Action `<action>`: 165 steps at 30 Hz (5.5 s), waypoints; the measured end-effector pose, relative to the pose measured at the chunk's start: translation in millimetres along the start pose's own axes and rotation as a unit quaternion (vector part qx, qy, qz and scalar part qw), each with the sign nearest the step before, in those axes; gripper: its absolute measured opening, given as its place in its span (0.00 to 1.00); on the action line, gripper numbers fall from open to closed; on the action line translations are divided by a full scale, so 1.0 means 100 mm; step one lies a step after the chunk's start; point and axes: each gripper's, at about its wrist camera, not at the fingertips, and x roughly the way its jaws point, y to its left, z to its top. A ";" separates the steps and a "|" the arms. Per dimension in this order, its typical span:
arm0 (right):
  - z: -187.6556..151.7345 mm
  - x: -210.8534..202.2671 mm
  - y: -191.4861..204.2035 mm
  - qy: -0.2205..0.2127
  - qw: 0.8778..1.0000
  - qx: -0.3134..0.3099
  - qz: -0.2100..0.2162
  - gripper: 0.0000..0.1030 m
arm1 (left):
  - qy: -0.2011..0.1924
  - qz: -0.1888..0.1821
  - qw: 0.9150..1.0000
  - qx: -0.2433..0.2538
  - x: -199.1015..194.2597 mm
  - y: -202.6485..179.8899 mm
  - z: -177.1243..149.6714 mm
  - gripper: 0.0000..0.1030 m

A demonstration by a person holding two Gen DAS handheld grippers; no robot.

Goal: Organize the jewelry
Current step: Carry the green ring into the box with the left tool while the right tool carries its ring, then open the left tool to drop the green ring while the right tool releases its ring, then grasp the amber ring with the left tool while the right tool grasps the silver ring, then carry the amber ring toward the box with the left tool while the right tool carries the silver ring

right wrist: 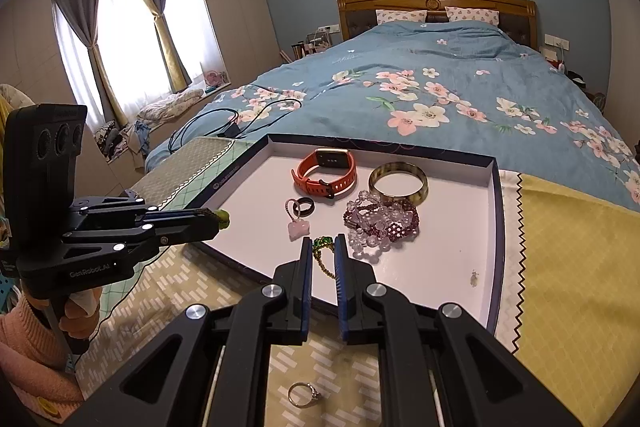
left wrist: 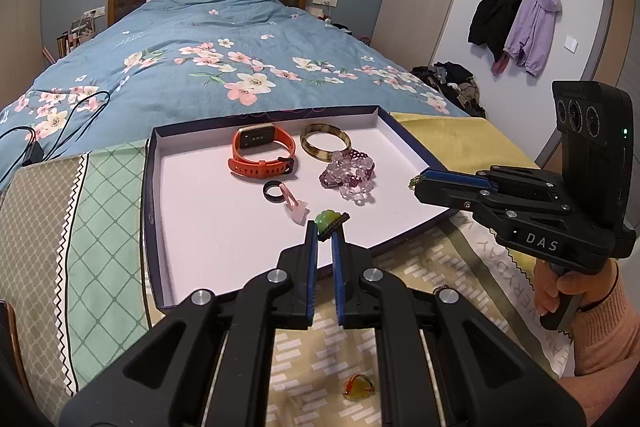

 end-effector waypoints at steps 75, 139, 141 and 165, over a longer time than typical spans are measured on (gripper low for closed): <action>0.03 0.64 -0.11 0.066 0.997 -0.008 -0.035 0.11 | 0.064 0.027 0.998 -0.008 0.73 0.11 0.04 0.11; -0.73 -0.02 0.29 0.103 0.993 -0.024 -0.059 0.04 | 0.081 -0.013 0.996 0.021 -0.10 -0.18 -0.87 0.19; -0.73 -0.03 0.30 0.101 0.993 -0.022 -0.057 0.04 | 0.081 -0.013 0.996 0.019 -0.11 -0.17 -0.88 0.19; -0.57 -0.26 0.22 0.032 0.999 0.015 -0.022 0.03 | 0.041 -0.015 0.999 0.011 -0.29 -0.17 -0.71 0.19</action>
